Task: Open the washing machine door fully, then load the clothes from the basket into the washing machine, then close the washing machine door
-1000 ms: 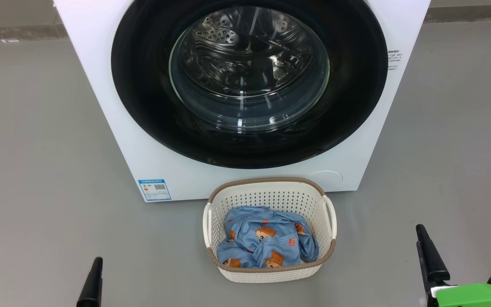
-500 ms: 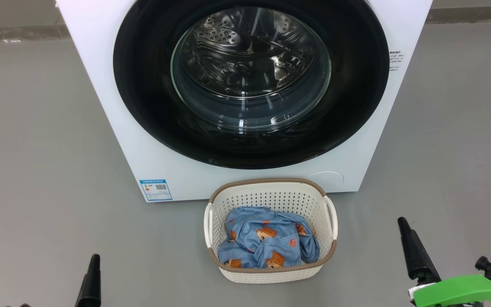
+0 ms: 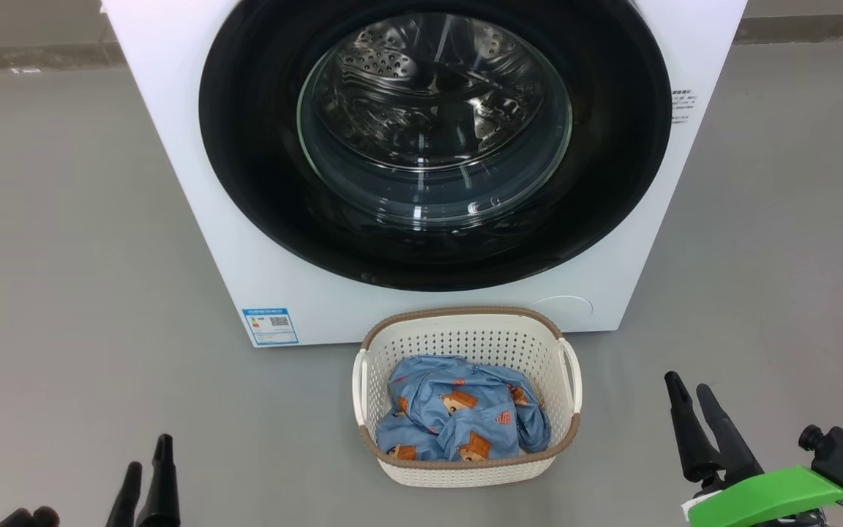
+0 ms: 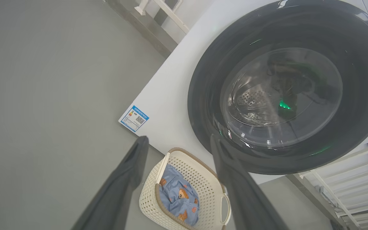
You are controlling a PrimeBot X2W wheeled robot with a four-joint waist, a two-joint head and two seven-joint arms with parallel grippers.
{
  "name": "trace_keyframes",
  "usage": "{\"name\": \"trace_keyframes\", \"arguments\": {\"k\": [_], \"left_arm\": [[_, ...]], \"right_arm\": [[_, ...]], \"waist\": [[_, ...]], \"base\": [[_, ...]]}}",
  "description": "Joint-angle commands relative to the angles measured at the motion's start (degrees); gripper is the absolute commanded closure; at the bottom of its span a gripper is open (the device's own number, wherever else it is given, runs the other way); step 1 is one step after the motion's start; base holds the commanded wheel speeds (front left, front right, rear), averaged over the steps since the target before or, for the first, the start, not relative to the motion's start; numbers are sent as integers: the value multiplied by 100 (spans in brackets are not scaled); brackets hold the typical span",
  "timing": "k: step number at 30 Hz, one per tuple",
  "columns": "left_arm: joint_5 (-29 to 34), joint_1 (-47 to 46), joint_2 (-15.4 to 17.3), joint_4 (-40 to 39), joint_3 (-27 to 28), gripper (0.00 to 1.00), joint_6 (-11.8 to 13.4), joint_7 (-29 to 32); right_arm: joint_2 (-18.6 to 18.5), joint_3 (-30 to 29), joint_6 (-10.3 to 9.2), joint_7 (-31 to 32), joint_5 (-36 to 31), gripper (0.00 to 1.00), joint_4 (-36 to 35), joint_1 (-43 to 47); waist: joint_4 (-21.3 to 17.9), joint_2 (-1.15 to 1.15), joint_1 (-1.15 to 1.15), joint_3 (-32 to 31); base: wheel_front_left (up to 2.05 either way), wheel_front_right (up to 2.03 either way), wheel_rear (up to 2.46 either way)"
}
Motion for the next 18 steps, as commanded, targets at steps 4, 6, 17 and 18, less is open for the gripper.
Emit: {"name": "trace_keyframes", "arguments": {"k": [4, 6, 17, 18], "left_arm": [[541, -12, 172, -235, 70, 0, -13, -123], [745, 5, 190, -272, 71, 0, -14, -157], [1736, 133, 277, -403, 106, 0, -16, -344], [1819, 136, 289, -415, 111, 0, -16, -361]], "right_arm": [[-82, 105, 6, -125, -445, 0, -158, -99], [-80, 84, 6, -159, -619, 0, -141, -83], [-51, -9, 7, -343, -1510, 0, 9, 13], [-51, -13, 7, -359, -1585, 0, 21, 21]], "waist": [[0, 0, -1, 4], [4, 0, -1, 6], [6, 0, -1, 12], [7, 0, -1, 13]], "base": [[0, 0, 0], [0, 0, 0], [0, 0, 0], [0, 0, 0]]}}
